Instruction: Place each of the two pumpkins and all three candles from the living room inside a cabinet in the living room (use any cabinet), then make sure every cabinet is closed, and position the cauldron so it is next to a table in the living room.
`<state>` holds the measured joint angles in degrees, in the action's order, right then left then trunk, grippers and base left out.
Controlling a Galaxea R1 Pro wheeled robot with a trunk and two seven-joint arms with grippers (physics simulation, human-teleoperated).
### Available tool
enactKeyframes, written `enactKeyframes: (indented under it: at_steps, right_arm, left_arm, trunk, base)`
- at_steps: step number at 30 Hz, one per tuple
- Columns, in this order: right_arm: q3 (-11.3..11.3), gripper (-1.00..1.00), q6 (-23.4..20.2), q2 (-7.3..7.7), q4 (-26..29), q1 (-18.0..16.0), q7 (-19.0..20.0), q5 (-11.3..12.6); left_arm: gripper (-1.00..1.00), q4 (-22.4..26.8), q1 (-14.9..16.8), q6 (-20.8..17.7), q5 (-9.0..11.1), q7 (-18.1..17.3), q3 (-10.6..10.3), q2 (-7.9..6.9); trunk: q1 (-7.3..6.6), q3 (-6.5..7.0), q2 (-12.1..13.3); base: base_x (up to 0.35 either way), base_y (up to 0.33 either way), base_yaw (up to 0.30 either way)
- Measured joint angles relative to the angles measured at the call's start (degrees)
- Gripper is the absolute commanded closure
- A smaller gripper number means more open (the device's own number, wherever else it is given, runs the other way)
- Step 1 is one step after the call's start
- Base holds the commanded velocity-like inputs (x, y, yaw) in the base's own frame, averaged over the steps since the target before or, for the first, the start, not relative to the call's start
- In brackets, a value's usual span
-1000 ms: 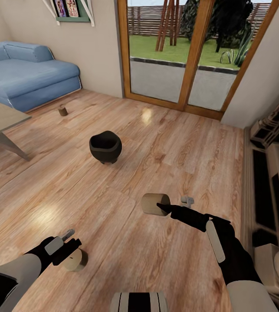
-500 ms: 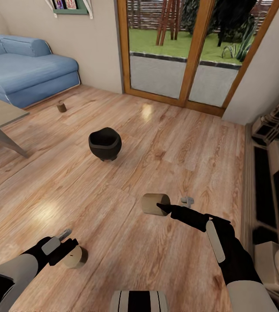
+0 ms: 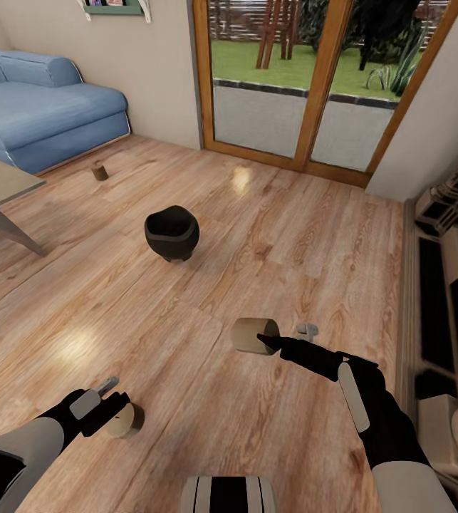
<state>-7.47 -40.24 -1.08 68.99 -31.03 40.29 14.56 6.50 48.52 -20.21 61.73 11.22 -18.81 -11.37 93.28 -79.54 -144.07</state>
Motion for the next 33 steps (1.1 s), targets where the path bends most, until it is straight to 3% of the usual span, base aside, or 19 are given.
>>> enactKeyframes:
  at_steps: [18,33]
  right_arm:
    - [0.0,1.0,0.0,-0.06,0.0,0.0,0.0,0.0]
    - [0.0,1.0,0.0,-0.05,-0.09,0.0,0.0,0.0]
  left_arm:
    - [-1.0,0.0,0.0,-0.08,-0.03,-0.06,-0.09,0.29]
    - [-1.0,0.0,0.0,-0.09,-0.06,-0.12,-0.12,0.54]
  trunk:
    - [0.0,0.0,0.0]
    - [0.15,-1.33,-0.08]
  base:
    - [0.0,0.0,0.0]
    - [0.0,0.0,0.0]
